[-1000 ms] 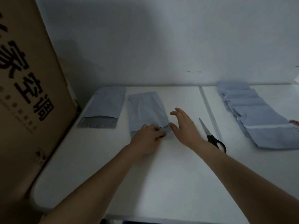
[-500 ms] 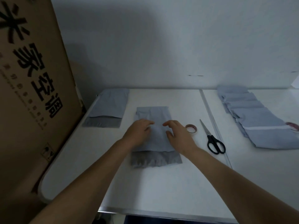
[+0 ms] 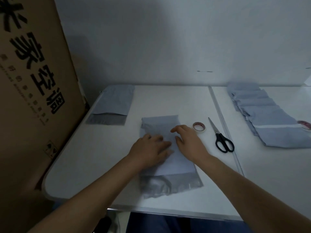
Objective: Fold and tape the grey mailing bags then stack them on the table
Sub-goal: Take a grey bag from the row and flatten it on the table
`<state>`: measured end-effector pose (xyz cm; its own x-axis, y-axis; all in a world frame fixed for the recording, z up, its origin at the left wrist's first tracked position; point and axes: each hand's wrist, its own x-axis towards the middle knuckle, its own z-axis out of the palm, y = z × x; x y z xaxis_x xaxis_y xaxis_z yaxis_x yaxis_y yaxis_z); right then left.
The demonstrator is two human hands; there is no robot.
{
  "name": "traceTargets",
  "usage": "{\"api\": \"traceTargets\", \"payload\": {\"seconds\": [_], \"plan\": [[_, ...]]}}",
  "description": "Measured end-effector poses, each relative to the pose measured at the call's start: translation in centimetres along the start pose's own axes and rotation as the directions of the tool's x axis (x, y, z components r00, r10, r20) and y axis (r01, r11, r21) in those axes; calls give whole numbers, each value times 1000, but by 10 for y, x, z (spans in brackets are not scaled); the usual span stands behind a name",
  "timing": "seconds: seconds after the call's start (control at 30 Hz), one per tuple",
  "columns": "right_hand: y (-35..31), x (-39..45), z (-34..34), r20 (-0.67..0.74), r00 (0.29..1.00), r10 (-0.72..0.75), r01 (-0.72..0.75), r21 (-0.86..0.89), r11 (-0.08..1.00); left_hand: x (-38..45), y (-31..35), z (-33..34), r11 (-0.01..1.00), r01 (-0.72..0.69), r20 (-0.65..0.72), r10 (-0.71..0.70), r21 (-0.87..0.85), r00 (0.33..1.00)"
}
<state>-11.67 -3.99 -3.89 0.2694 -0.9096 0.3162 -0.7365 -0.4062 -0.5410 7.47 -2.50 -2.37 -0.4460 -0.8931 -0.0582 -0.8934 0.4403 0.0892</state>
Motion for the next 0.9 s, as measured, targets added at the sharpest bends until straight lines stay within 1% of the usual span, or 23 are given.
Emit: {"api": "traceTargets", "payload": {"seconds": [0.07, 0.13, 0.2, 0.27, 0.37, 0.43, 0.47, 0.5, 0.53, 0.57, 0.6, 0.63, 0.67, 0.7, 0.73, 0.77, 0.8, 0.87, 0.9], "plan": [[-3, 1, 5, 16, 1000, 5, -5, -23, 1000, 0, 0, -5, 998, -48, -124, 43, -35, 991], [-6, 3, 12, 40, 999, 1, 1, -50, 999, 8, -5, 2, 989, -55, -211, 25, -140, 977], [-9, 3, 22, 81, 997, -3, 10, -93, 996, 12, -12, 12, 975, -75, -242, 22, -210, 970], [-8, 0, 31, 76, 997, -2, 14, -153, 988, 14, -19, 24, 969, -100, -283, 32, -228, 959], [-6, -6, 37, 30, 999, 14, -7, -238, 971, 12, -29, 32, 970, -36, -304, -41, -241, 952], [-5, -6, 38, 26, 1000, 14, -7, -262, 965, 12, -38, 35, 962, 32, -322, -121, -270, 939], [-5, -6, 38, 29, 1000, 13, -5, -271, 962, 13, -45, 35, 941, 82, -346, -201, -330, 917], [-6, -5, 39, 32, 999, 10, -1, -279, 960, 16, -53, 33, 894, 149, -362, -317, -422, 876], [-6, -5, 39, 35, 999, 7, 3, -286, 958, 19, -61, 29, 831, 217, -362, -438, -511, 823], [-6, -5, 39, 43, 999, 8, 5, -291, 957, 21, -67, 26, 782, 256, -365, -518, -568, 773], [-6, -6, 39, 53, 999, 10, 6, -294, 956, 23, -70, 24, 776, 255, -384, -534, -577, 753], [-6, -6, 39, 63, 998, 10, 9, -298, 955, 23, -70, 23, 806, 208, -421, -487, -554, 765], [-5, -6, 39, 70, 998, 9, 13, -305, 952, 23, -67, 23, 844, 145, -437, -406, -517, 803], [-3, -4, 39, 77, 997, 12, 13, -319, 948, 24, -62, 24, 876, 90, -426, -318, -475, 847], [-1, -2, 38, 88, 996, 21, 10, -337, 942, 24, -58, 26, 898, 76, -386, -261, -433, 885], [1, 2, 36, 96, 995, 33, 3, -354, 935, 26, -56, 29, 915, 91, -343, -238, -393, 909], [5, 7, 34, 105, 993, 49, -8, -366, 930, 28, -55, 31, 925, 119, -313, -240, -360, 919], [10, 15, 30, 130, 988, 83, -28, -376, 926, 32, -55, 28, 925, 156, -296, -265, -346, 918], [12, 18, 28, 146, 985, 94, -35, -367, 930, 34, -55, 25, 923, 150, -298, -264, -354, 917]]}}
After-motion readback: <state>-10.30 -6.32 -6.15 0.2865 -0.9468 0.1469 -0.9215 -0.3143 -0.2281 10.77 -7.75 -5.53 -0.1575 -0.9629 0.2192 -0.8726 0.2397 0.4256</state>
